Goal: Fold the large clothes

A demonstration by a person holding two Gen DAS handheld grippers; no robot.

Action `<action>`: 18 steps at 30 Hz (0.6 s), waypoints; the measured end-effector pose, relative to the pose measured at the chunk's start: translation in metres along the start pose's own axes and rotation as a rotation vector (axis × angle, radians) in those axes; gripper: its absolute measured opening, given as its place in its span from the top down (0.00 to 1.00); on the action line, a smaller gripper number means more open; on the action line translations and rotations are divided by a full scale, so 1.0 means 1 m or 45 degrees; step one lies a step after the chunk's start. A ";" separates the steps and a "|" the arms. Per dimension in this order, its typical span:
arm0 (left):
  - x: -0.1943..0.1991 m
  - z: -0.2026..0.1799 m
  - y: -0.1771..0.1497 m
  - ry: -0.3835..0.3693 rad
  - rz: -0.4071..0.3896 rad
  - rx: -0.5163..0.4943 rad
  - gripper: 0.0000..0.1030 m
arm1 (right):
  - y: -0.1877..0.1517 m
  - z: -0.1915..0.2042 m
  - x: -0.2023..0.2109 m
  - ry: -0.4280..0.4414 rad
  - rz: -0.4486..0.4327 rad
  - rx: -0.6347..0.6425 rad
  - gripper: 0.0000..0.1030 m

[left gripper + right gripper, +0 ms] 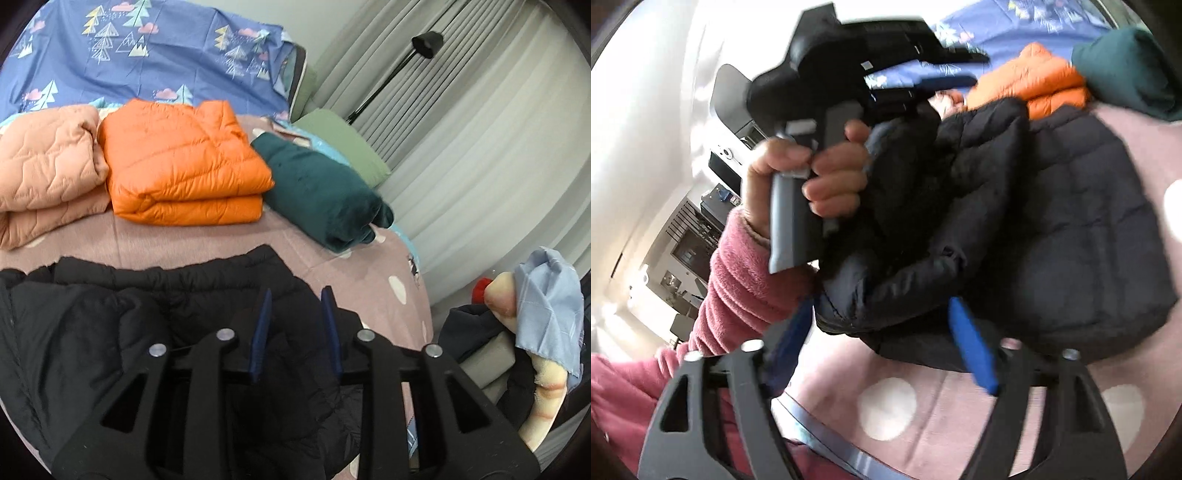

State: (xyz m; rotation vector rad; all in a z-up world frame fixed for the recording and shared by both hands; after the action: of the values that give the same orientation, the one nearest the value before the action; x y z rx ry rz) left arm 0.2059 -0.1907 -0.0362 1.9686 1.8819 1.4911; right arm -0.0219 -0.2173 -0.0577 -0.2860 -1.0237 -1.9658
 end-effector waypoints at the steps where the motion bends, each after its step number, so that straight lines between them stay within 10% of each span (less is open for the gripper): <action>1: 0.001 0.001 0.001 -0.011 -0.001 0.006 0.74 | 0.001 0.001 -0.004 -0.020 -0.004 0.005 0.23; 2: 0.001 0.003 0.001 -0.018 0.000 0.016 0.74 | 0.003 -0.003 -0.006 -0.052 -0.015 0.001 0.35; 3: -0.001 0.006 0.001 -0.026 0.006 0.034 0.74 | 0.005 -0.004 -0.009 -0.069 -0.024 -0.012 0.71; 5: -0.002 0.011 0.001 -0.028 0.021 0.057 0.74 | 0.011 -0.011 -0.009 -0.067 -0.032 -0.060 0.90; 18: 0.120 0.041 -0.025 0.239 -0.212 -0.126 0.34 | 0.010 -0.072 0.074 -0.264 -0.293 -0.176 0.92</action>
State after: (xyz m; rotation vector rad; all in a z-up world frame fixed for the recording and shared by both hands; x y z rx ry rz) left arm 0.1897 -0.0669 -0.0026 1.6378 1.9431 1.7340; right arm -0.0449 -0.3183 -0.0577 -0.4750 -1.0931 -2.2565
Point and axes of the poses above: each gripper's, at about its wrist camera, not at the fingertips, and x roughly against the way its jaws point, z to its left, y to its top, the point moved 4 cm from there along -x, roughly the way its jaws point
